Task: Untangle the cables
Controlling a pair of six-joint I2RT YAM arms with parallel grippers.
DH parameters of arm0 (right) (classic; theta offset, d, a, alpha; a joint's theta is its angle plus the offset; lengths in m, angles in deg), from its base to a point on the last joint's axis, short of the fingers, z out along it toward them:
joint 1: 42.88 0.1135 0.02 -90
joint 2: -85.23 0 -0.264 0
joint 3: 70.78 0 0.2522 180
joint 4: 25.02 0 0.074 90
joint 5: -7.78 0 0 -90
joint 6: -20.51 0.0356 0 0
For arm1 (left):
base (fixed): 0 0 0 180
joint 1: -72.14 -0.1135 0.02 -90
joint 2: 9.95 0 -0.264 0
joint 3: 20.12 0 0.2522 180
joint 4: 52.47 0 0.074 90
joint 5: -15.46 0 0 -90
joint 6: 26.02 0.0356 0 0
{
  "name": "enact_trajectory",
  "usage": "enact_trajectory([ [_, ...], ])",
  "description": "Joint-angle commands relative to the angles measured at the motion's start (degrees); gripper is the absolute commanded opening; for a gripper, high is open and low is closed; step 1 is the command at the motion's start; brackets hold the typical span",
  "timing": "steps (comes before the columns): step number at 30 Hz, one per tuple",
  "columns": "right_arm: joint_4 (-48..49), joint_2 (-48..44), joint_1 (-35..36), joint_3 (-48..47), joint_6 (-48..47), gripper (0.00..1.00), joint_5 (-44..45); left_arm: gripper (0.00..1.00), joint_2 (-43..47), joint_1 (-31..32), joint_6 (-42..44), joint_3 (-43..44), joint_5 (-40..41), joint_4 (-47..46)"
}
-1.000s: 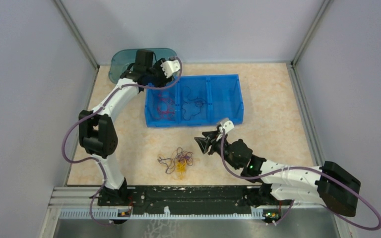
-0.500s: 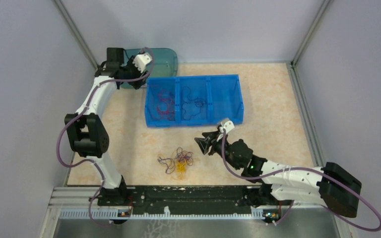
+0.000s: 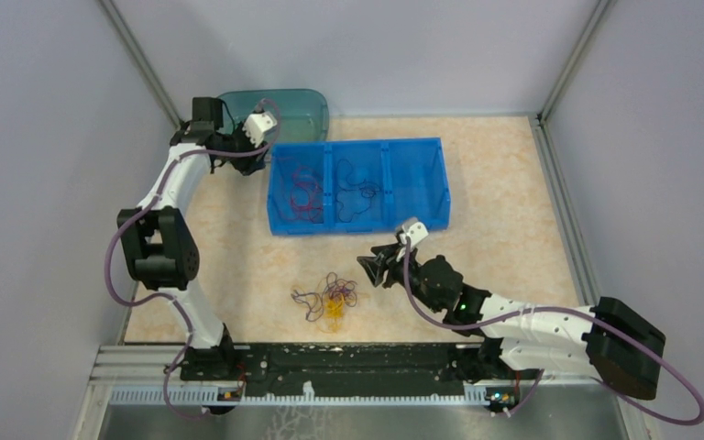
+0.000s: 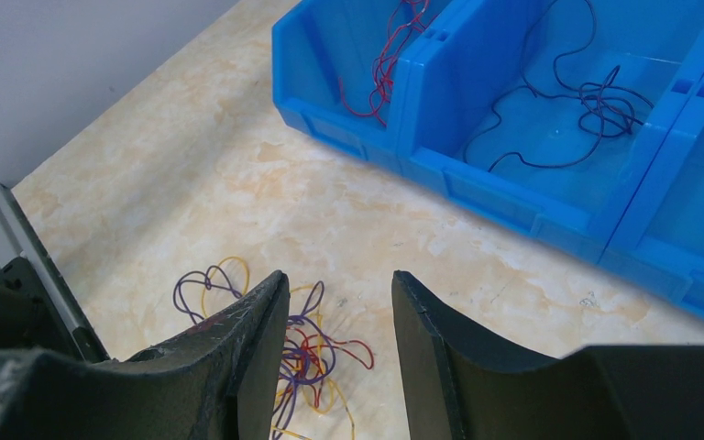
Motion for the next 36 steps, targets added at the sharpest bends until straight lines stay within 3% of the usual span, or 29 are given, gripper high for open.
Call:
enact_trajectory([
  [1,-0.3,-0.3,-0.5,-3.8,0.5,0.46,0.1,0.44,-1.4,-0.4,2.3,1.0,-3.6,1.6],
  [6,-0.8,-0.8,-0.7,-3.8,0.6,0.46,0.4,0.16,-1.4,-0.3,1.5,1.6,-5.8,0.2],
  [12,-0.9,-1.1,-0.9,-3.5,1.0,0.46,0.5,0.00,0.5,0.7,1.7,0.6,-6.2,0.2],
  [27,-0.4,-1.7,-1.9,-2.6,1.9,0.46,0.3,0.00,4.7,8.2,-2.0,-1.2,-5.0,-1.7],
  [36,-0.9,-2.8,-2.5,-1.3,2.8,0.46,0.3,0.00,4.7,13.0,-5.8,-7.5,2.1,-8.8],
])
